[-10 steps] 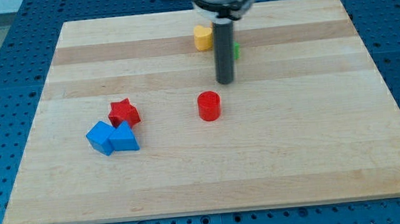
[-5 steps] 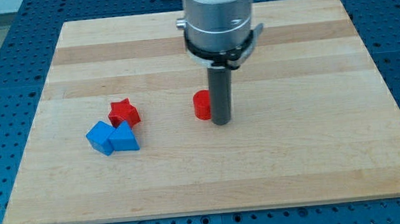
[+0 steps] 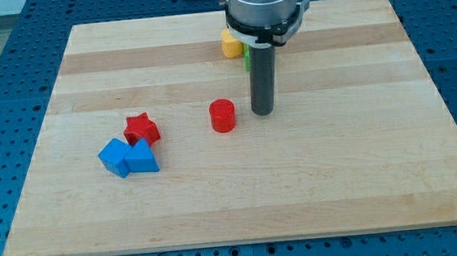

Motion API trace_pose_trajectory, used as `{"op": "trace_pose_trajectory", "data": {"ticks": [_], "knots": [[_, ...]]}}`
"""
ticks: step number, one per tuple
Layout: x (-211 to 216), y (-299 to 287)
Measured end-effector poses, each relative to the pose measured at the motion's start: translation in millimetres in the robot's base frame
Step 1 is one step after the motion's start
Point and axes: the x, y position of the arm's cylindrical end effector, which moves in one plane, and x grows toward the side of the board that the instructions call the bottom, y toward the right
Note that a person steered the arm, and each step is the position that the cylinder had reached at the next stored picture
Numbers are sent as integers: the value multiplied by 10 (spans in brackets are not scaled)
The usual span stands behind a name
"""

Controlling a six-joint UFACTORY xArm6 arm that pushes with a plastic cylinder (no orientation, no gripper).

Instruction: Push the red circle into the blue triangle

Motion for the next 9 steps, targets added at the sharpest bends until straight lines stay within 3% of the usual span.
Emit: {"op": "trace_pose_trajectory", "data": {"ticks": [2,9], "knots": [[0,-131],[171,-1448]]}}
